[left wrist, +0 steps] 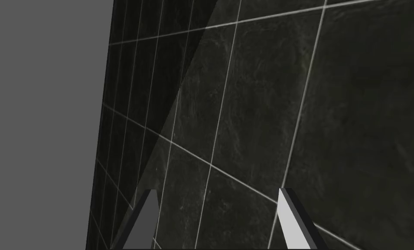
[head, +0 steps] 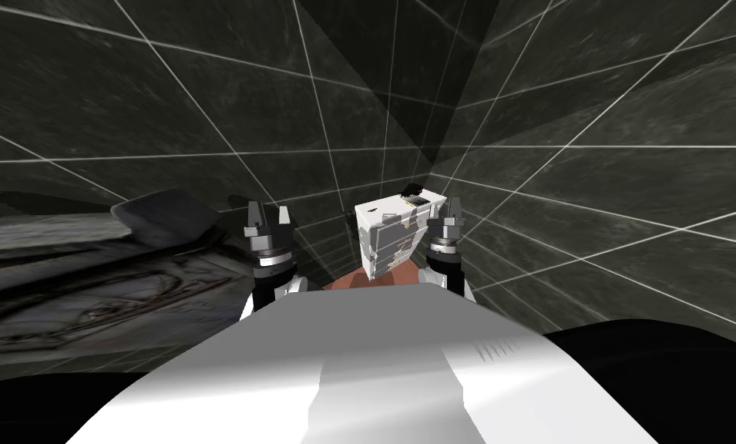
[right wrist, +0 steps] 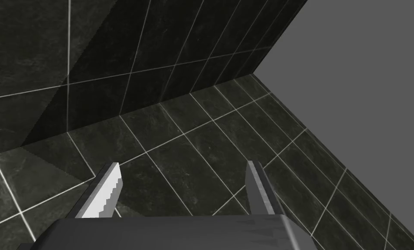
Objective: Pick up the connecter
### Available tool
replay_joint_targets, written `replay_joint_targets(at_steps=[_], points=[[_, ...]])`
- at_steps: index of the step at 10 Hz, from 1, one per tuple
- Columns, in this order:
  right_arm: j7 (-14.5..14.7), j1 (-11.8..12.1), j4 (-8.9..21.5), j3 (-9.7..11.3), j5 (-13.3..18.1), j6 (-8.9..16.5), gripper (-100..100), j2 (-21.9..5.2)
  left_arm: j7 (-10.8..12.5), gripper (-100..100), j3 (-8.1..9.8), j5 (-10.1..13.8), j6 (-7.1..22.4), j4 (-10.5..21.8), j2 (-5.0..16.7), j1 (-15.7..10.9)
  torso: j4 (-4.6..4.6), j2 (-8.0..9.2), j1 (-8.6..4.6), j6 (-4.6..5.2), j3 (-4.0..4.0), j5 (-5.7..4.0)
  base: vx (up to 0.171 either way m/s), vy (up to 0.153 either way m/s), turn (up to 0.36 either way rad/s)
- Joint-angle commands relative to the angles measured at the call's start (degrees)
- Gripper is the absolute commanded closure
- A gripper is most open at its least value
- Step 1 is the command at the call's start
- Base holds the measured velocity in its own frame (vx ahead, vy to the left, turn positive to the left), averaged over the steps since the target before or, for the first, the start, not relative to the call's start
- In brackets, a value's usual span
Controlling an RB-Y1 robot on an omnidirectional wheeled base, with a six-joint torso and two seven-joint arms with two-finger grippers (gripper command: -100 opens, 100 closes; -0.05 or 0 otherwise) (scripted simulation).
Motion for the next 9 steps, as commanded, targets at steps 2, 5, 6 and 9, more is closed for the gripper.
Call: replay_joint_targets(at_steps=[2,5,6,9], points=[[0.3,-0.8,0.4,-0.5,0.5,-1.0,-100,-3.2,0.0,0,0.00,0.0,0.0,0.0,0.0,0.0,0.00,-0.01,0.08,-0.01,0.00,0.01,0.006,0.046,0.048],[1.0,-2.7,1.5,-1.5,1.8,-3.3,-100,-8.5,0.0,0,-0.01,0.0,0.0,0.0,0.0,0.0,-0.01,-0.02,0.37,-0.02,-0.01,0.08,0.010,0.103,0.086],[1.3,-3.5,2.0,-2.0,2.4,-4.3,-100,-10.3,0.0,0,-0.01,0.0,0.0,0.0,0.0,0.0,-0.01,-0.07,0.42,-0.02,-0.04,0.10,0.027,0.131,0.110],[2.0,-5.3,3.1,-2.9,3.8,-6.6,-100,-14.7,0.0,0,-0.01,0.0,0.0,0.0,0.0,0.0,-0.01,-0.06,0.35,-0.01,-0.03,0.08,0.016,0.099,0.087]])
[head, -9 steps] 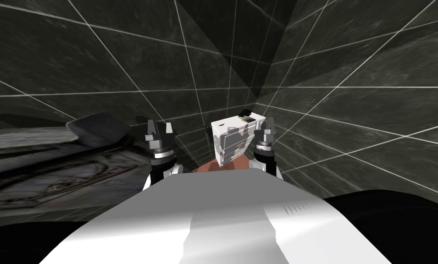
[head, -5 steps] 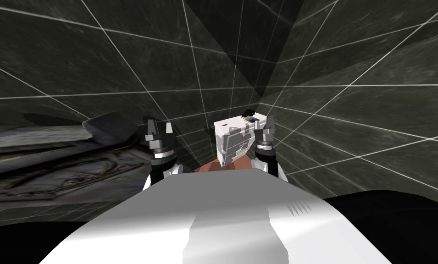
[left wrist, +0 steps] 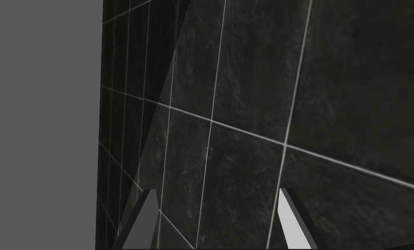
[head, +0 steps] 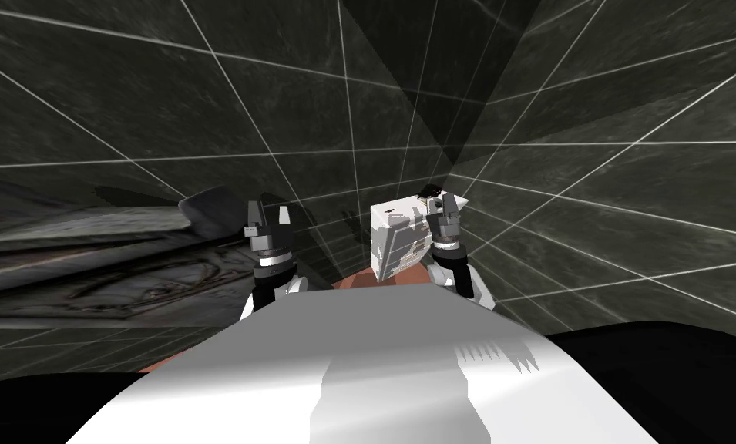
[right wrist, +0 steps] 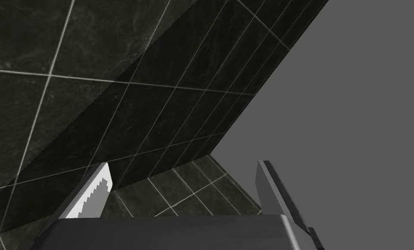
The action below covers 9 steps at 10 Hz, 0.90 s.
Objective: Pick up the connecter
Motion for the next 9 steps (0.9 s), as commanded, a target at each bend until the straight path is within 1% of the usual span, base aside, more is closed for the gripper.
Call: replay_joint_targets(at_steps=[1,2,3,4,5,6,7,8,9], points=[[0.3,-0.5,0.5,-0.3,0.5,-1.0,-100,-2.0,0.0,0,0.00,0.0,0.0,0.0,0.0,0.0,0.00,0.00,0.00,0.00,0.00,0.00,0.016,0.098,0.045],[0.6,-1.5,1.1,-0.8,1.3,-2.2,-100,-4.2,0.0,0,0.00,0.0,0.0,0.0,0.0,0.0,0.00,0.02,-0.04,0.03,0.01,0.00,0.019,0.110,0.100],[0.6,-1.5,1.1,-0.8,1.3,-2.2,-100,-4.6,0.0,0,0.00,0.0,0.0,0.0,0.0,0.0,0.00,0.01,-0.01,0.01,0.01,0.00,0.021,0.084,0.046],[1.0,-2.5,1.8,-1.3,2.2,-3.6,-100,-6.9,0.0,0,0.01,0.0,0.0,0.0,0.0,0.0,0.00,0.01,-0.09,0.03,0.01,-0.01,0.036,0.081,0.088],[1.0,-2.5,1.8,-1.3,2.2,-3.6,-100,-7.3,0.0,0,0.00,0.0,0.0,0.0,0.0,0.0,-0.01,-0.03,-0.11,0.01,-0.02,-0.02,0.026,0.074,0.064],[1.4,-3.6,2.6,-1.8,3.2,-4.9,-100,-9.6,0.0,0,0.01,0.0,0.0,0.0,0.0,0.0,-0.01,-0.01,-0.13,0.03,-0.01,-0.03,0.026,0.100,0.133],[1.4,-3.6,2.6,-1.8,3.2,-4.9,-100,-10.2,0.0,0,0.00,0.0,0.0,0.0,0.0,0.0,0.00,-0.02,-0.05,0.01,-0.01,-0.01,0.018,0.080,0.054],[1.8,-4.6,3.4,-2.3,4.2,-6.3,-100,-12.4,0.0,0,0.01,0.0,0.0,0.0,0.0,0.0,0.00,0.02,-0.11,0.04,0.01,-0.02,0.005,0.099,0.114],[1.8,-4.6,3.4,-2.3,4.2,-6.3,-100,-13.3,0.0,0,0.00,0.0,0.0,0.0,0.0,0.0,0.01,0.06,-0.05,0.01,0.03,-0.01,0.016,0.081,0.058]])
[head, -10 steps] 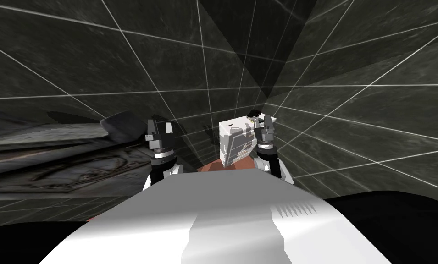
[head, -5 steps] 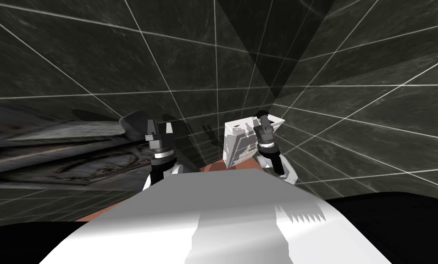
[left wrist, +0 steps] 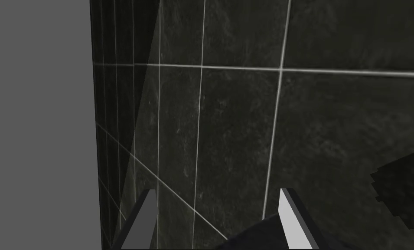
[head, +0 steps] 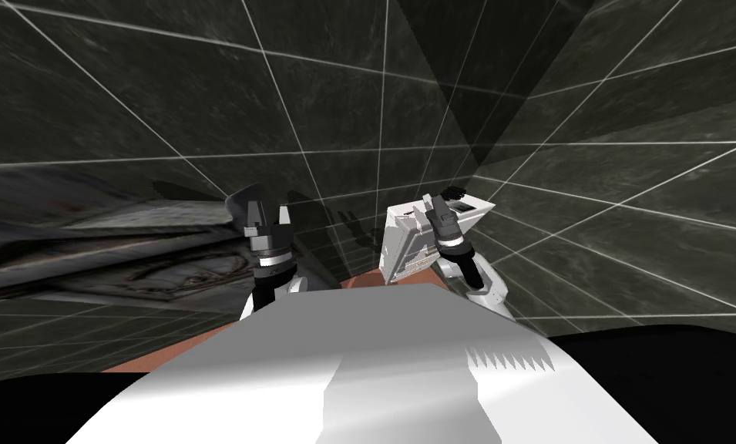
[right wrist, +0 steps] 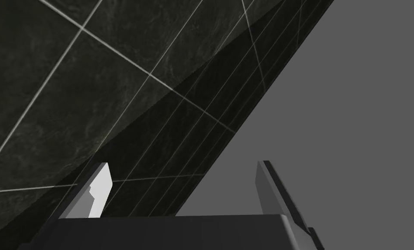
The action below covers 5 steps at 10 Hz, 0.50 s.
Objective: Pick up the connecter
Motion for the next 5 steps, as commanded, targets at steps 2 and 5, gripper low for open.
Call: replay_joint_targets(at_steps=[2,5], points=[[0.4,-1.2,1.0,-0.5,1.3,-1.6,-100,-3.9,0.0,0,0.00,0.0,0.0,0.0,0.0,0.0,-0.01,-0.05,0.06,-0.03,-0.03,0.01,0.031,0.084,0.097],[1.1,-3.2,2.9,-1.3,3.7,-4.5,-100,-9.3,0.1,0,-0.36,-0.1,0.0,0.2,0.1,0.1,0.09,-0.18,0.49,-0.19,-0.05,0.02,0.020,0.041,0.071]])
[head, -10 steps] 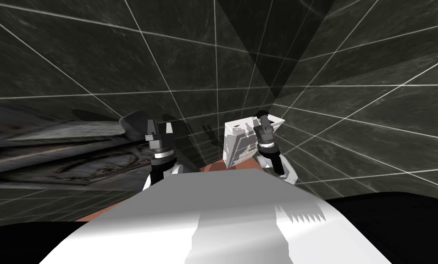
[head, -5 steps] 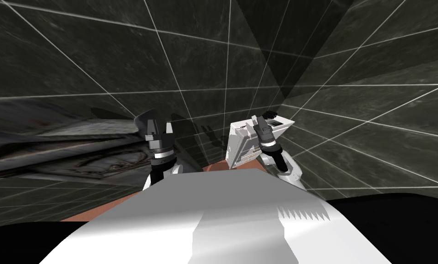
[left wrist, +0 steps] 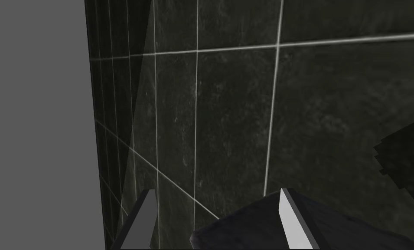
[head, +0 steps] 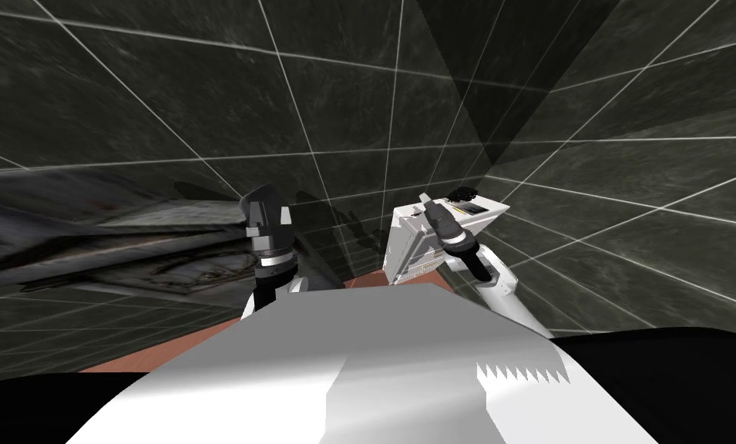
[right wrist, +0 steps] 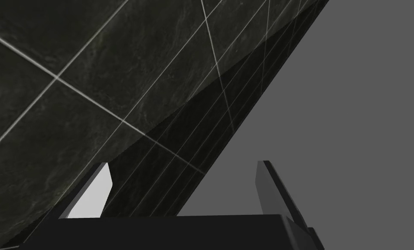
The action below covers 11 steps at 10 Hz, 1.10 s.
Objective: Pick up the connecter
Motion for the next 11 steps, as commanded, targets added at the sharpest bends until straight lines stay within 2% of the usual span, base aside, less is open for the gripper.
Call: replay_joint_targets(at_steps=[1,2,3,11], points=[[0.2,-0.6,0.6,-0.1,0.6,-0.9,-100,-2.7,0.0,0,0.00,0.0,0.0,0.0,0.0,0.0,0.00,0.00,0.00,0.00,0.00,0.00,0.007,-0.010,0.027],[0.6,-1.5,1.7,-0.4,1.9,-2.3,-100,-4.5,0.0,0,0.00,0.0,0.0,0.0,0.0,0.0,0.00,0.02,0.02,0.01,0.01,0.00,0.007,-0.008,0.024],[0.6,-1.5,1.7,-0.4,1.9,-2.3,-100,-6.2,0.0,0,0.00,0.0,0.0,0.0,0.0,0.0,0.00,0.02,0.02,0.01,0.01,0.00,0.012,-0.013,0.041],[0.6,-1.5,1.7,-0.4,1.9,-2.3,-100,-6.3,0.0,0,0.00,0.0,0.0,0.0,0.0,0.0,0.01,0.06,0.07,0.02,0.03,0.01,0.000,0.000,0.000]])
